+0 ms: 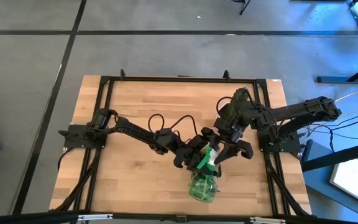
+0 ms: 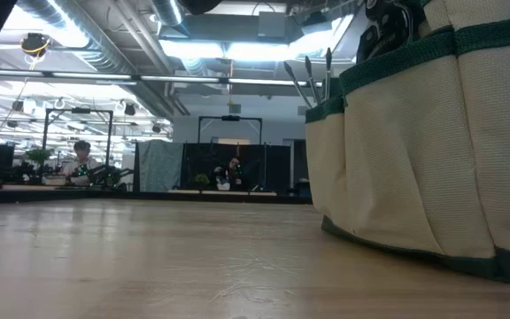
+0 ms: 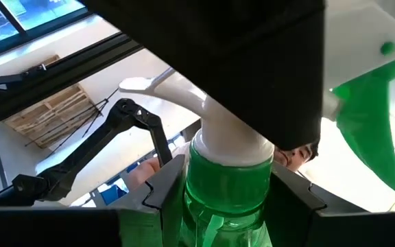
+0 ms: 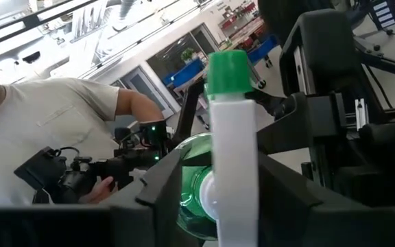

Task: Pick & Place Garden tools in Gardening bag
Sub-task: Put the green spray bottle into the white bag

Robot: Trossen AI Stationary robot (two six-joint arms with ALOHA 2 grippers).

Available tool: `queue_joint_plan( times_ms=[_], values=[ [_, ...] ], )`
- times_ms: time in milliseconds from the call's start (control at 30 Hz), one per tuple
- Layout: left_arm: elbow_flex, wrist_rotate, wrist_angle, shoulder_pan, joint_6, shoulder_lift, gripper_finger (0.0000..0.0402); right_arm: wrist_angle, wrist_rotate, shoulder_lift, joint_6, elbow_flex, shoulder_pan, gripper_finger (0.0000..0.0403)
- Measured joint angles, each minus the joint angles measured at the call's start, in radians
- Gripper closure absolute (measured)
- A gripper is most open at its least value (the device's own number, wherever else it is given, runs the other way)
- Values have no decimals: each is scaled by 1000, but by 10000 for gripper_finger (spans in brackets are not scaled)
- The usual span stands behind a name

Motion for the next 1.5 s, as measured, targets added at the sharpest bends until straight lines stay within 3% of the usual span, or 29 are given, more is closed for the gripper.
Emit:
queue_joint_plan(
  times_ms=[300,767,933,1067,1333,1500],
  values=[
    [0,-5,2,1,5,0,255,1,3,0,-29,0,0,348],
    [2,10,-10,3,4,0,253,-18,-1,-1,2,0,0,349],
    [2,10,-9,10,-1,0,177,-103,-35,-48,22,0,3,349],
    [2,6,2,21,11,-2,158,-206,-55,-114,38,-2,6,349],
    [0,-37,-54,93,1,-2,191,-469,188,-246,36,-2,52,349],
    [-31,33,-82,164,-45,-2,211,-609,417,-262,-8,-2,115,349]
  ],
)
